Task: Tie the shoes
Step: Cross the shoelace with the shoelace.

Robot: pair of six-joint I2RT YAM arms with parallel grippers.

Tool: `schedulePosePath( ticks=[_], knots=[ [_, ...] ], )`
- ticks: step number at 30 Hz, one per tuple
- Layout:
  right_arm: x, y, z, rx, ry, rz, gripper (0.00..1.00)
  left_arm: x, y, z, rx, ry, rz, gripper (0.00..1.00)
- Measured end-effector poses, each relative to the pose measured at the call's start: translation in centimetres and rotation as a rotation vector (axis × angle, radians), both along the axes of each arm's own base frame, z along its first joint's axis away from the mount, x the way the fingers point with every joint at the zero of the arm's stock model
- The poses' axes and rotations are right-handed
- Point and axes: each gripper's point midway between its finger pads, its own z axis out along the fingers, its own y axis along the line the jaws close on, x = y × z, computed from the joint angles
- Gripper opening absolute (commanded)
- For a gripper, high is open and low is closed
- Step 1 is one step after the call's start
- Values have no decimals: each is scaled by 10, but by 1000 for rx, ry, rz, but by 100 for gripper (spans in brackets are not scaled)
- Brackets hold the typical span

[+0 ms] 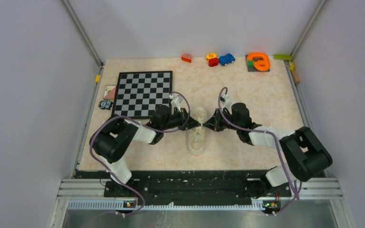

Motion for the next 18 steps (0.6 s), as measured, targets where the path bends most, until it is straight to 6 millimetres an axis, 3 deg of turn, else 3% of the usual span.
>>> schedulePosePath(
  ticks=[10,13,18],
  knots=[
    [-2,-10,-7,-61,17,-28,0,0,0,0,4,-2,-1,8],
    [-2,-9,-5,-60,11,-22,15,-1,1,0,9,-1,-1,4],
    [-2,-7,-2,-49,-7,-3,17,-2,1,-1,15,0,-3,1]
  ],
)
